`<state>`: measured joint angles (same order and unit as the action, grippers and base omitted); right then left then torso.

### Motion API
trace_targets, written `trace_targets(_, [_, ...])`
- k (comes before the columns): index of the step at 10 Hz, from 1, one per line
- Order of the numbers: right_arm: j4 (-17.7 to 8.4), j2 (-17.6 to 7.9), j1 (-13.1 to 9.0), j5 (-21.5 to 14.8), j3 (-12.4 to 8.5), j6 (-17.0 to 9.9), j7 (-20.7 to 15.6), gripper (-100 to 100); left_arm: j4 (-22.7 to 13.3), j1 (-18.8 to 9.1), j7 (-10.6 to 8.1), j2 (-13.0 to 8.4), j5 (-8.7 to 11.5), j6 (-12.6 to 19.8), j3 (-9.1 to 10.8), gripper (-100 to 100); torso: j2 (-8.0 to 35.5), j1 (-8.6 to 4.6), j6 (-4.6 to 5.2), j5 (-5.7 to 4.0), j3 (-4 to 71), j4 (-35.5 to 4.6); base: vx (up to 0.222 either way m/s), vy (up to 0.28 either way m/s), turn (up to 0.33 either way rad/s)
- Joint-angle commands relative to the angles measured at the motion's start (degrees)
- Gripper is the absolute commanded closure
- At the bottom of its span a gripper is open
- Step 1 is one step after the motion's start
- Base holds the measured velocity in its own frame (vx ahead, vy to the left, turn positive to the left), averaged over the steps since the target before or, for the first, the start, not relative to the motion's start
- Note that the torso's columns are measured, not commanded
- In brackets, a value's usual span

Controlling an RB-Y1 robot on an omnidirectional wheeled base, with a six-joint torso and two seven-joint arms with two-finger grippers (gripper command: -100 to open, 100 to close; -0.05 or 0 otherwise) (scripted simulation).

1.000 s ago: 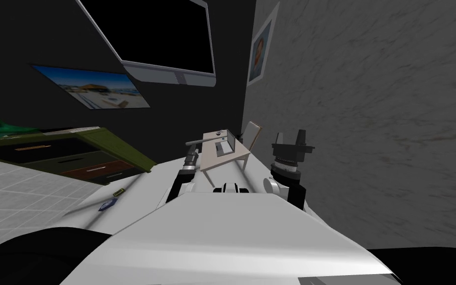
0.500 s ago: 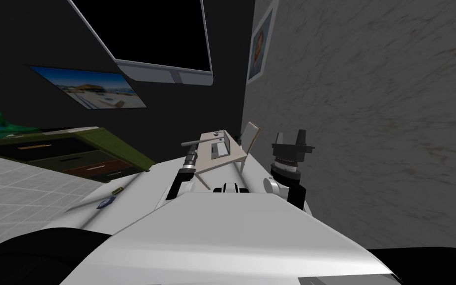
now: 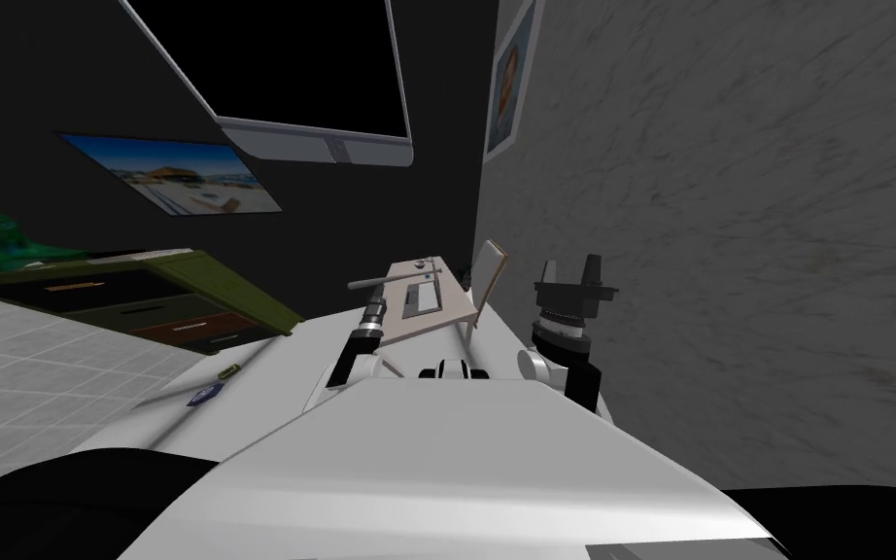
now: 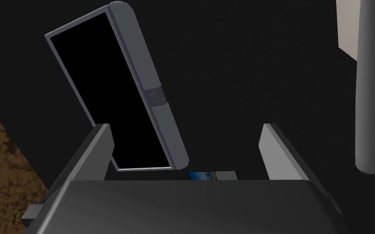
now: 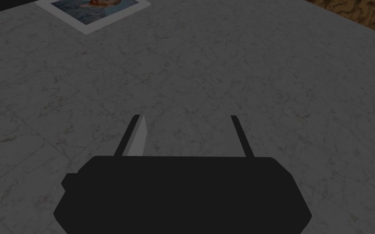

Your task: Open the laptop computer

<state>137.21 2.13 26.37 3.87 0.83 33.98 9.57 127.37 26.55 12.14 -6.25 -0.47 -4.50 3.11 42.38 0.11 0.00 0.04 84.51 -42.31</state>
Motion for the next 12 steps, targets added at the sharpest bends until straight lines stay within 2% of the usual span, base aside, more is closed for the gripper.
trace_targets(1, [0.0,0.0,0.0,0.0,0.0,0.0,0.0,0,-0.4,-0.5,0.64,-0.2,-0.1,3.0,1.17,-100,-0.1,-0.26,-0.01,-0.07,0.0,0.0,0.116,-0.266,0.103])
trace_targets(7, [0.0,0.0,0.0,0.0,0.0,0.0,0.0,0,-1.4,-1.9,2.11,-1.2,-0.4,10.2,3.90,-100,-0.2,0.16,0.00,0.04,0.1,0.1,0.105,-0.219,0.076])
trace_targets(9, [0.0,0.0,0.0,0.0,0.0,0.0,0.0,0,-1.8,-2.3,2.56,-1.5,-0.4,12.4,4.74,-100,0.0,-0.22,0.00,-0.07,0.0,0.0,0.076,-0.233,0.071])
trace_targets(12, [0.0,0.0,0.0,0.0,0.0,0.0,0.0,0,-2.3,-2.9,3.17,-2.1,-0.5,15.4,5.89,-100,-0.2,-0.06,0.00,-0.02,0.1,0.1,0.104,-0.220,0.069])
